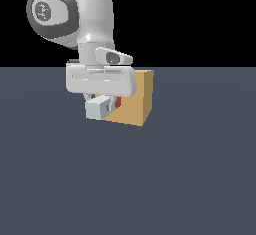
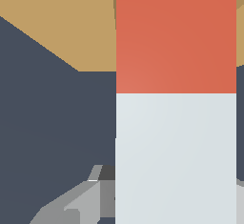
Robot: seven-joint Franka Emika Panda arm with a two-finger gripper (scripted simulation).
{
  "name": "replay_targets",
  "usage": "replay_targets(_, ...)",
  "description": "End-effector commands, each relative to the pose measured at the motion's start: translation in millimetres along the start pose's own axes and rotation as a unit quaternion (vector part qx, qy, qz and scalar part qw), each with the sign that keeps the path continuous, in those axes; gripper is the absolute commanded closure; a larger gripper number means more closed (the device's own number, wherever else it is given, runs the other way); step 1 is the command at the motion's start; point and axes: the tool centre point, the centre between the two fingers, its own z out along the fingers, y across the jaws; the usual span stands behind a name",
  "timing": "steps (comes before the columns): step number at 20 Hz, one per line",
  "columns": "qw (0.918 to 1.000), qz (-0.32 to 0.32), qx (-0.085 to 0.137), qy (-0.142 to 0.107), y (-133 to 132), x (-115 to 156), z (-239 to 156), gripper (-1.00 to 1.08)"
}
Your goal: Insert the peg into the horizontal hole in a box.
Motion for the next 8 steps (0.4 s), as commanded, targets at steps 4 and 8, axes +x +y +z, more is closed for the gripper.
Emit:
replay_targets(4, 1.0, 0.0, -0.002, 0.001, 2, 30, -2, 1.08)
replay_targets(8, 1.0, 0.0, -0.002, 0.001, 2, 36, -2, 1.08)
